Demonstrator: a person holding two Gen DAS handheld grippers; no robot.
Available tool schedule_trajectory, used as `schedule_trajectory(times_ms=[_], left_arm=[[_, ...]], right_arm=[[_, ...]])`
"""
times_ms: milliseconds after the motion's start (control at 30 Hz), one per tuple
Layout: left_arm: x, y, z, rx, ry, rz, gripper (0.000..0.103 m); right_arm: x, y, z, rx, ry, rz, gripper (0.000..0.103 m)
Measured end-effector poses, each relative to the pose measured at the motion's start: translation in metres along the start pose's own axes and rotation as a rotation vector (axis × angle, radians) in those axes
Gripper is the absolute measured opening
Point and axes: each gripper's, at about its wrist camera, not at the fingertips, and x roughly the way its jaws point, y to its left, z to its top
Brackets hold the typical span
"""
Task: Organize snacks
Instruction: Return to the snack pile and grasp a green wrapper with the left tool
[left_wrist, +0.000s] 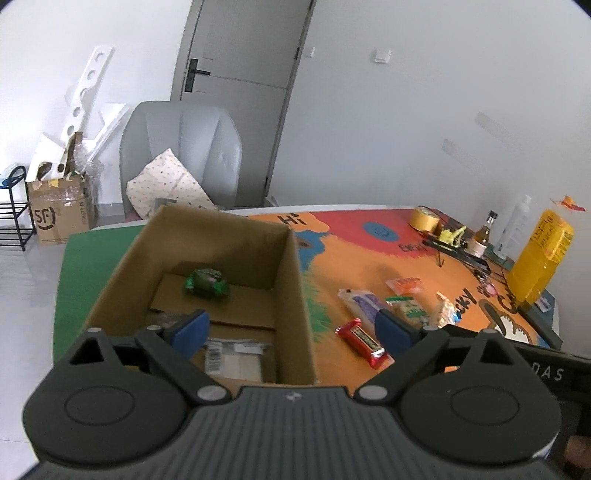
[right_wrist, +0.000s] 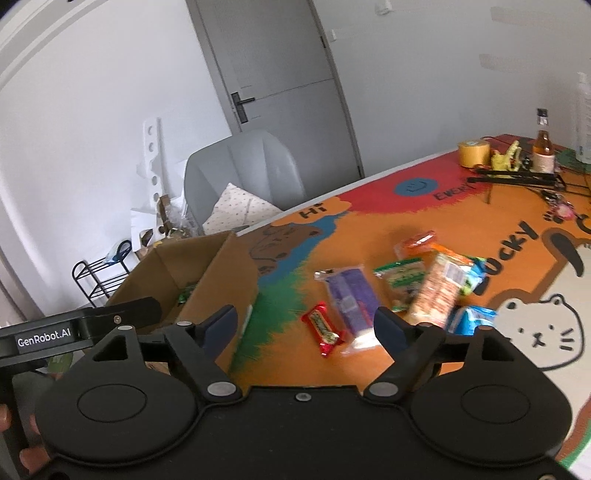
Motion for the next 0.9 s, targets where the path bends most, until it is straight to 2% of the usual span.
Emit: schedule_trajectory(times_ms=[267,500,767,900], left_arm=[[0.005,-0.026,-0.011,0.028,0.031,-0.047,0.096],[0.013,-0.051,-0.023,0.056,0.055,-0.068,0.096],[0.013,-0.063,-0.024,0.052,0.038,-0.012,0.093],[0.003,-0.071,-0.017,0.068,-0.004,-0.049,0.093]], right_arm=[[-0.014,-0.029,-0.005,0.046,-0.008,-0.039,0.092],[-0.020,-0.054,-0.013,0.085,-0.004,-0.061,0.093],[-0.024,-0.080,-0.021,0.121,-0.002,-0.081,0.093],[-0.025,-0.088,-0.023,0.138,-0.009,-0.080,0.093]])
